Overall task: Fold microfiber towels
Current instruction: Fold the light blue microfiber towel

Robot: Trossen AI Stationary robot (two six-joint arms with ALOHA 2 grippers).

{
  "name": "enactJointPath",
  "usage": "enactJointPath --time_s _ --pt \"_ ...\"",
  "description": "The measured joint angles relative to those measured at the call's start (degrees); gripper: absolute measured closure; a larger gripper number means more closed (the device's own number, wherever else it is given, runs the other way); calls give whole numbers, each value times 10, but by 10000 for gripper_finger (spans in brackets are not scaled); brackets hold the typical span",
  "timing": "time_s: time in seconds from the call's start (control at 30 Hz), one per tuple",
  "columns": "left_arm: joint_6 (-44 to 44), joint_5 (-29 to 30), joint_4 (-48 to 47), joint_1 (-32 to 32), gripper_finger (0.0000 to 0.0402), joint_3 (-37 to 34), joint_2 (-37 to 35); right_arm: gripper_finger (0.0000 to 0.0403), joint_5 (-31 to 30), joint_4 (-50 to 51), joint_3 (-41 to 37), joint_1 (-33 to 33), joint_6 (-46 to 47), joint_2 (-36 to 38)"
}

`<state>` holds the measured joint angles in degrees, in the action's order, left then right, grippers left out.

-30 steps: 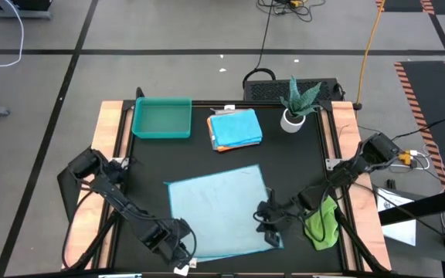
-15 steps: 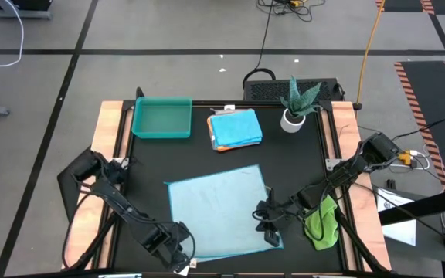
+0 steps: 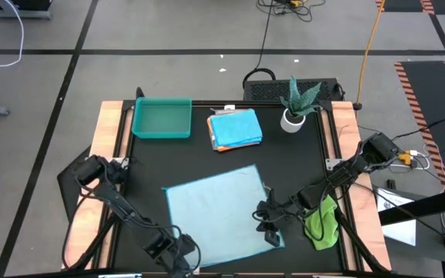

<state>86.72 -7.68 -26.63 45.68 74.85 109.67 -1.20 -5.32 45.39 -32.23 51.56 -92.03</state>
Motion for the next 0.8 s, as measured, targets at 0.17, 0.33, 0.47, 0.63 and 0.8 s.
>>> enactJointPath --time_s 0.17,0.33,0.47,0.63,0.8 --pt "3 38 18 14 401 27 0 403 0 0 0 0 -2 0" --pt "26 52 -14 24 401 24 -1 403 -2 0 0 0 -12 0" --pt "39 115 -109 19 401 24 -1 403 -17 -1 0 6 -18 0" --pt "38 193 -184 -27 401 24 -1 403 -55 -2 0 22 -18 0" --pt "5 213 -203 -85 401 13 -1 403 -107 -7 0 45 -18 0"
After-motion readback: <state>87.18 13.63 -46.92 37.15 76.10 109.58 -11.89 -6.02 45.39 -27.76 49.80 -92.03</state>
